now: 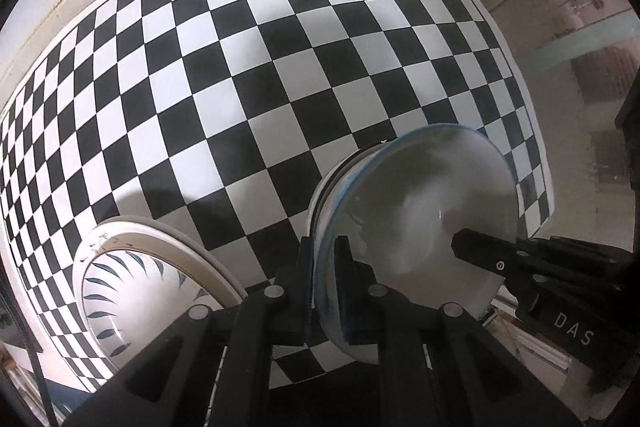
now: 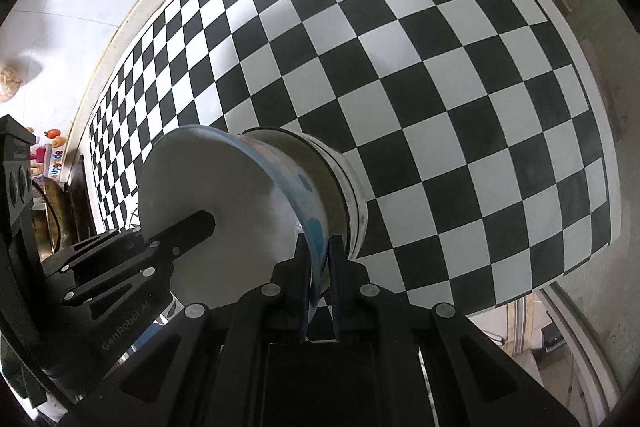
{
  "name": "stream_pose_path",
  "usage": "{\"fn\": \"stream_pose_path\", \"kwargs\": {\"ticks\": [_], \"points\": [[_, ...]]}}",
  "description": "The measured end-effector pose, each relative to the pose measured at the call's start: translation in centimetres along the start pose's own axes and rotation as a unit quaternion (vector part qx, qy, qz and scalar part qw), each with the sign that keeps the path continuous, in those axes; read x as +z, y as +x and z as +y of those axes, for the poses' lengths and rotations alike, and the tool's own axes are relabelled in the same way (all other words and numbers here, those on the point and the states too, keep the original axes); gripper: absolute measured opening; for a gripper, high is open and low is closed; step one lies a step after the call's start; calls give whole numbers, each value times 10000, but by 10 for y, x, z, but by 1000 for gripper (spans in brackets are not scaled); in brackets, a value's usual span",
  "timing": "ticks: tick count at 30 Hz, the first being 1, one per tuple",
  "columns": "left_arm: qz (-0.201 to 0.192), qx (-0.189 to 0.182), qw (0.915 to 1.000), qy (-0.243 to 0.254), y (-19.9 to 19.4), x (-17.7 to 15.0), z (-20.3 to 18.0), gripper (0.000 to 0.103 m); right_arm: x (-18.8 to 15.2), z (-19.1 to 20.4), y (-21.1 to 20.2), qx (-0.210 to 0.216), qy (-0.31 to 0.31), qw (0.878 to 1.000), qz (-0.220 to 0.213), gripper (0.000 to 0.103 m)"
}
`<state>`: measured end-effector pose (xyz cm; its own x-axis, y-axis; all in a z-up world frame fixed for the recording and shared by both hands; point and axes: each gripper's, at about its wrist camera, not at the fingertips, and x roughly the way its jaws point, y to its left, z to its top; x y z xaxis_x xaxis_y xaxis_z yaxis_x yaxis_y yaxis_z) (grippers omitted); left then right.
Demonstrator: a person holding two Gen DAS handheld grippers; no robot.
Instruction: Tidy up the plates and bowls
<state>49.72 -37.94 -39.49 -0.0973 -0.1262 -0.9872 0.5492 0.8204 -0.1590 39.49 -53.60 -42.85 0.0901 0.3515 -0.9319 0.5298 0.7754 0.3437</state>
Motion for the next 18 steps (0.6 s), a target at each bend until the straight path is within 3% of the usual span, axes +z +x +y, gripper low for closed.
{"fn": "stream_pose_path", "kwargs": {"ticks": [11, 18], "points": [[107, -36, 9999, -88, 6, -2, 3, 8, 3, 1, -1, -68, 56, 9999, 81, 11], [168, -103, 9996, -187, 6, 1, 7, 8, 7, -8, 0, 114, 249, 9994, 194, 14]]}}
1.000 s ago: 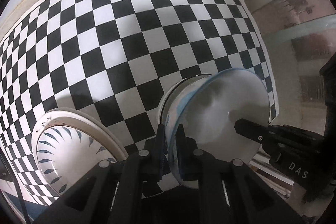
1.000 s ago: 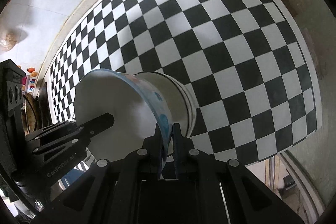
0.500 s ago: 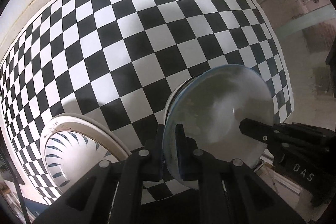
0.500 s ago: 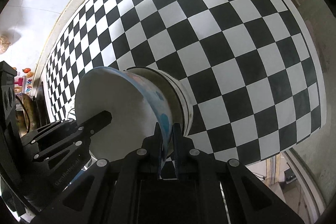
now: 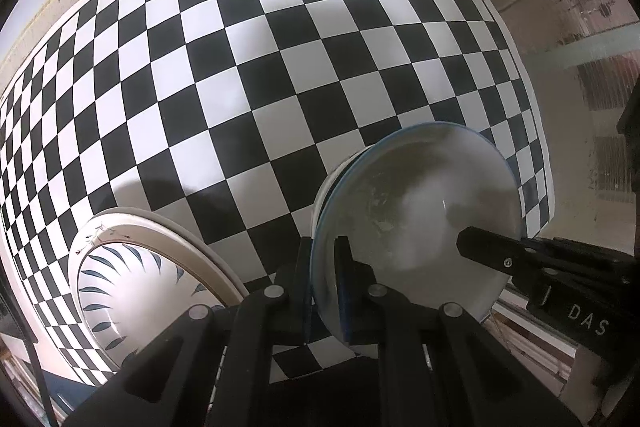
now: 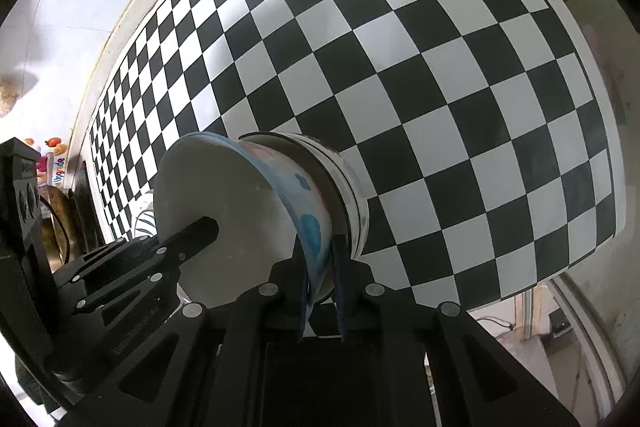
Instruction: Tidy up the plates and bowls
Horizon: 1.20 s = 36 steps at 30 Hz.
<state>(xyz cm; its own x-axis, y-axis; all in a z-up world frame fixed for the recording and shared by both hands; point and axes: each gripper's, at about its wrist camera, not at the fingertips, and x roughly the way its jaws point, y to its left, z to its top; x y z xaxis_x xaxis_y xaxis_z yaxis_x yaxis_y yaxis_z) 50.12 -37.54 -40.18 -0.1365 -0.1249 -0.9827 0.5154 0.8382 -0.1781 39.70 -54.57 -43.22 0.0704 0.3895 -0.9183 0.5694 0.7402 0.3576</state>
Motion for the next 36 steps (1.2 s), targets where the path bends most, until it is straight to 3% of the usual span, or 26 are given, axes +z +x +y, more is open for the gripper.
{"fn": "stream_pose_path", "kwargs": {"ticks": [11, 17, 36], "points": [[31, -9, 10000, -40, -5, -1, 6, 8, -6, -2, -2, -37, 26, 10000, 17, 15], [-20, -7, 10000, -23, -9, -4, 2, 8, -12, 2, -5, -260, -99, 9996, -2, 19], [-208, 255, 9994, 111, -14, -9, -13, 8, -11, 7, -6, -420, -370, 9984, 9, 18]]}}
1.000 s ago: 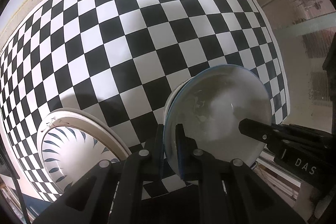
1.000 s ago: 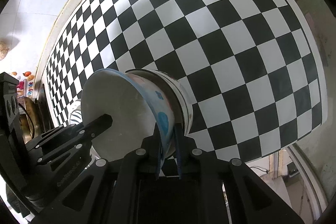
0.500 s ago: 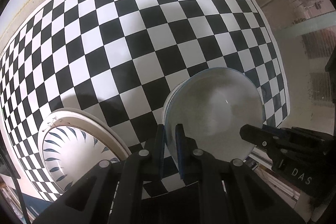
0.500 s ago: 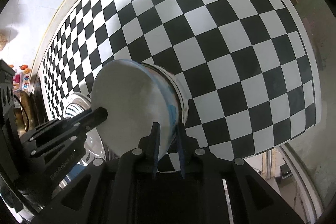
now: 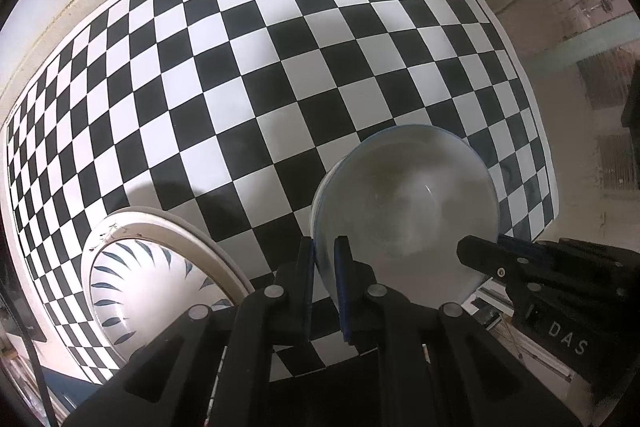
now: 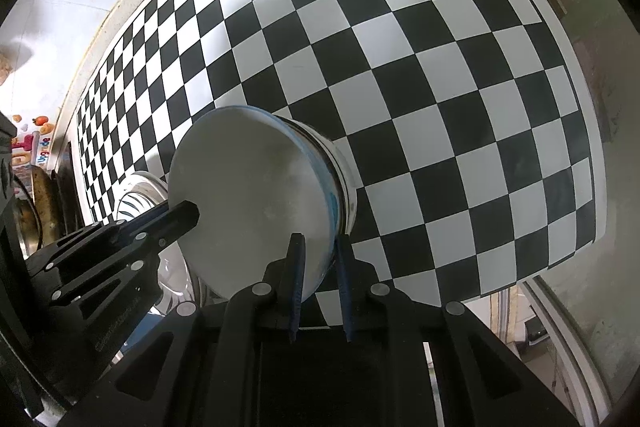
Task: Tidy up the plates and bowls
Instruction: 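Open both grippers and release the bowl stack on the cloth, then grasp the bowl stack rim with both grippers and lift it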
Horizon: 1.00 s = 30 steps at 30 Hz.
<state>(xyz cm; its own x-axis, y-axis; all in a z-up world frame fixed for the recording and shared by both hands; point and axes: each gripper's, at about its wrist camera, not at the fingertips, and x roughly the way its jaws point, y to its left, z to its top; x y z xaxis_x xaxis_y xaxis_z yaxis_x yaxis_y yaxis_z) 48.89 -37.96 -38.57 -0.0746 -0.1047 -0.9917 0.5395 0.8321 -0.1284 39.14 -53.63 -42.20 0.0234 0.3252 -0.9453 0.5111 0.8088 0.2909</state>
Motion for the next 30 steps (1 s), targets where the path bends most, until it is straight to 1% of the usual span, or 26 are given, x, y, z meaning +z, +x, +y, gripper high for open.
{"fn": "stream_pose_path", "kwargs": {"ticks": [3, 5, 10, 18, 22, 30], "points": [[-124, 58, 9999, 36, -11, -6, 1, 8, -4, 6, -9, -130, -122, 9997, -157, 18], [-199, 20, 9998, 29, -22, -11, 3, 8, -10, 11, -19, -235, -223, 9991, -291, 18], [-482, -8, 9988, 119, -60, -27, 6, 9, -33, 28, -54, -330, -468, 9960, -689, 18], [-1061, 23, 9939, 294, -123, -55, 2, 9, -73, 51, -111, -319, -665, 9898, -1218, 18], [-1159, -25, 9927, 340, -143, -66, 2, 9, -91, 57, -136, -283, -708, 9869, -1424, 18], [-1381, -68, 9897, 373, -172, -82, 0, 9, -118, 65, -168, -269, -764, 9822, -1696, 18]]}}
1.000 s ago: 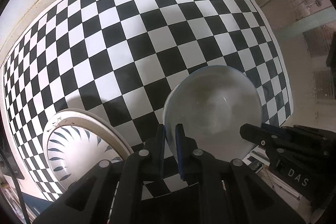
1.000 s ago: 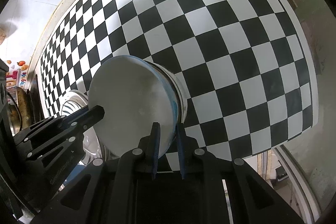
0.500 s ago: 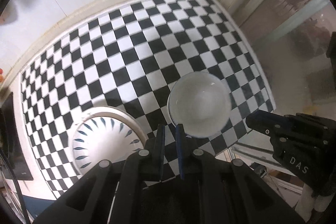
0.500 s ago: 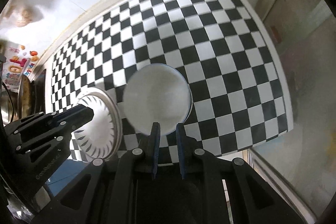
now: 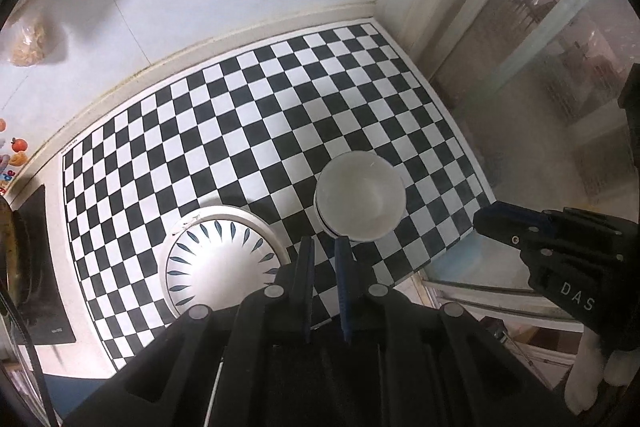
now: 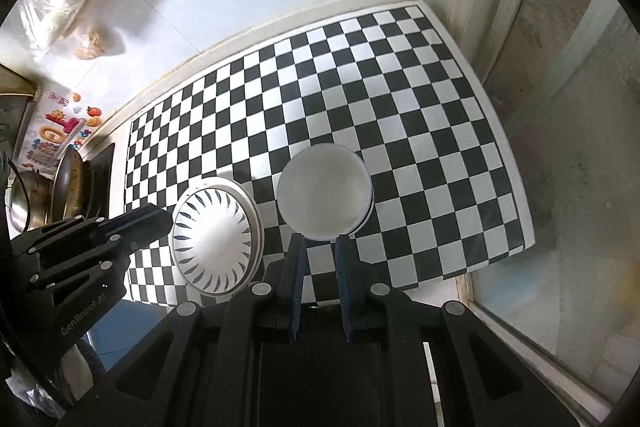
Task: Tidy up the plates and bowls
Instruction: 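Grasp the bowl stack rim with both grippers and lift it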
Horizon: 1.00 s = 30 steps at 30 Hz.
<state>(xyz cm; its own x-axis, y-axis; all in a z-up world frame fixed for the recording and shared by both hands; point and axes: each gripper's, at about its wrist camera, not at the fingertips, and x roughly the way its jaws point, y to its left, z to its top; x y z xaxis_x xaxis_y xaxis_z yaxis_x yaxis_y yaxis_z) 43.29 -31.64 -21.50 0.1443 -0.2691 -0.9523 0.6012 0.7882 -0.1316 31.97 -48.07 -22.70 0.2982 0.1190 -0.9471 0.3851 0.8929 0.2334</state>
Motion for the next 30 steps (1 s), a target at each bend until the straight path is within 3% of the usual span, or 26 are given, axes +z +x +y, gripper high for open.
{"fn": "stream_pose_path", "kwargs": {"ticks": [9, 10, 11, 13, 14, 16, 20, 22, 30], "points": [[-22, 88, 10000, -39, 3, -6, -2, 12, -1, -4, 1, 179, 112, 9997, 95, 22], [-24, 89, 9999, -96, 7, -5, -1, 19, 0, -6, 4, 183, 144, 9996, 130, 38], [-23, 94, 9998, -163, 13, -4, 2, 23, 1, -9, 8, 197, 183, 9995, 144, 64], [15, 85, 9996, -260, 22, -2, 6, 40, 3, -15, 13, 299, 283, 9991, 101, 85], [32, 76, 9994, -344, 28, 0, 10, 44, 4, -19, 16, 340, 344, 9988, 62, 85], [71, 63, 9990, -434, 43, 4, 16, 66, 8, -27, 26, 265, 410, 9988, 94, 85], [262, -49, 9985, -481, 79, 16, 24, 74, 16, -46, 55, 149, 530, 9983, 192, 94], [365, -207, 9975, -562, 96, 22, 28, 84, 19, -56, 77, 96, 604, 9976, 310, 94], [1138, -658, 9881, -794, 173, 41, 32, 84, 27, -86, 167, 255, 857, 9909, 1004, 95]]}}
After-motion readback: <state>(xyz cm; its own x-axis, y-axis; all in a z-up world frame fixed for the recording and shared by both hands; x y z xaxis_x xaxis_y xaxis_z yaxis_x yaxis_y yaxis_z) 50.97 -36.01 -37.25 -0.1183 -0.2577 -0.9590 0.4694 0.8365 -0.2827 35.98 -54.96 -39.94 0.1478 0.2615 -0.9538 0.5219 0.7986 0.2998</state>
